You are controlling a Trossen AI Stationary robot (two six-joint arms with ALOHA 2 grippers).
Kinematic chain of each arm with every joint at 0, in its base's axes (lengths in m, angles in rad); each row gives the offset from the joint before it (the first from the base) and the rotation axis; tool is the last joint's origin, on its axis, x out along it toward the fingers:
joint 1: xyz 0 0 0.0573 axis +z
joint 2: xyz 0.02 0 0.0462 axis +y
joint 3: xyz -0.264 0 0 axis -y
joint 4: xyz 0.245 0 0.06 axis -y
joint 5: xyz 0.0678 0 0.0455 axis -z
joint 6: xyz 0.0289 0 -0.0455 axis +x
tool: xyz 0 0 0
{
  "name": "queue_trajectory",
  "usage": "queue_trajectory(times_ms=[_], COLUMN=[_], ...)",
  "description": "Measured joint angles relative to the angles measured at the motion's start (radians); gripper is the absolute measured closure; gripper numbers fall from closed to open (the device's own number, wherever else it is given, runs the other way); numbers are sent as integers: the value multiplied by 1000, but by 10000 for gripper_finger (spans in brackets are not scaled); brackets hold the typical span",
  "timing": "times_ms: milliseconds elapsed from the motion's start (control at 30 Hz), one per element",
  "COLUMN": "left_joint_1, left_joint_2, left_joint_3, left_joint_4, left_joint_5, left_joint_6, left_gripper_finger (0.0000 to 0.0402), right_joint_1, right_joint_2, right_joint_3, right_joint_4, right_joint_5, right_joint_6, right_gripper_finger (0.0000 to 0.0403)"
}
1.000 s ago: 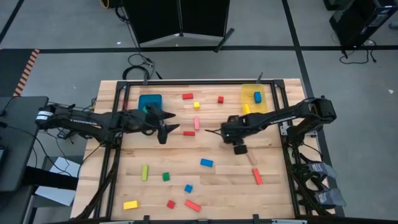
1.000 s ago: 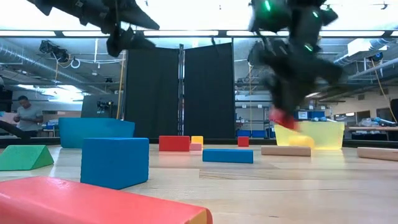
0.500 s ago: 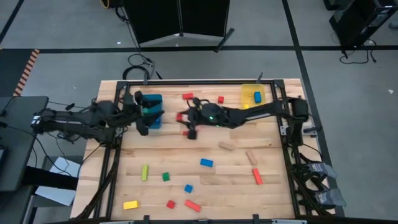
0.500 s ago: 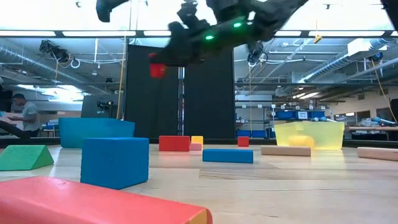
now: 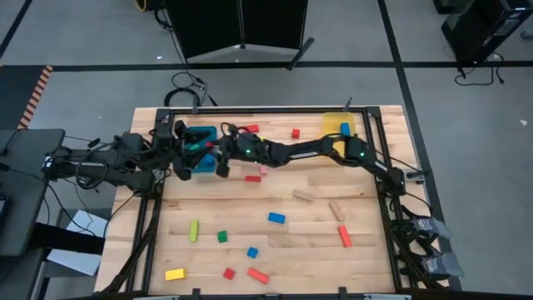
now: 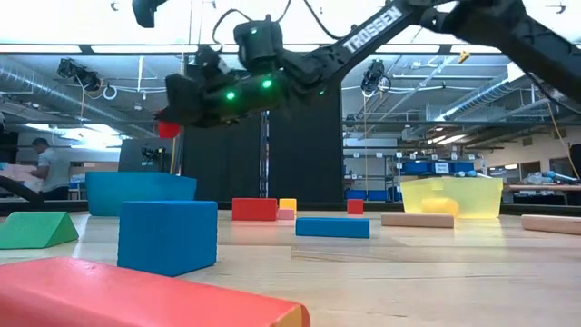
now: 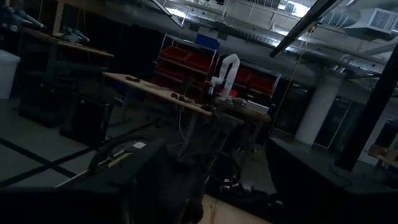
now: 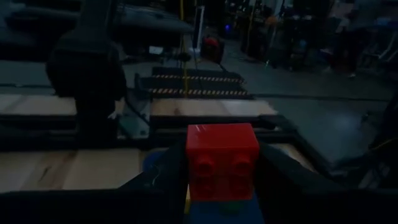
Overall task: Sort blocks by size
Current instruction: Put the small red game piece into the blue bin, then put the large red block into the yellow bin
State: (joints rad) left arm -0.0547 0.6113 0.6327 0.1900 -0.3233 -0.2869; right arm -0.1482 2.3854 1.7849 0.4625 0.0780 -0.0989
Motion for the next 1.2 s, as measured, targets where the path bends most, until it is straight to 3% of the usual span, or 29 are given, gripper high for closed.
queue_trajectory(times_ms=[433, 500, 633, 767, 933, 1067, 1200], left_joint_1=[0, 0, 0, 0, 0, 0, 17], left_joint_2=[0, 0, 0, 0, 7, 51, 190], left_joint_3=[0, 0, 0, 0, 0, 0, -1], left_joint_4=[-1, -3, -13, -50, -149, -286, -385], left_joint_5=[4, 5, 6, 6, 1, -43, -89], left_joint_6=[-3, -4, -4, -5, -25, -45, -69], left_gripper_finger=[120, 120, 120, 120, 120, 121, 134], right_joint_1=[-18, -20, -26, -26, -25, -24, -26], right_joint_2=[212, 214, 199, 159, 12, -197, -435], right_joint_3=[283, 287, 288, 256, 32, -324, -692], right_joint_4=[-83, -81, -100, -48, 66, 276, 423], right_joint_5=[-35, -34, -33, 14, 19, 34, 74], right_joint_6=[104, 104, 109, 94, 55, 23, 1], right_gripper_finger=[249, 213, 105, 76, 120, 162, 183])
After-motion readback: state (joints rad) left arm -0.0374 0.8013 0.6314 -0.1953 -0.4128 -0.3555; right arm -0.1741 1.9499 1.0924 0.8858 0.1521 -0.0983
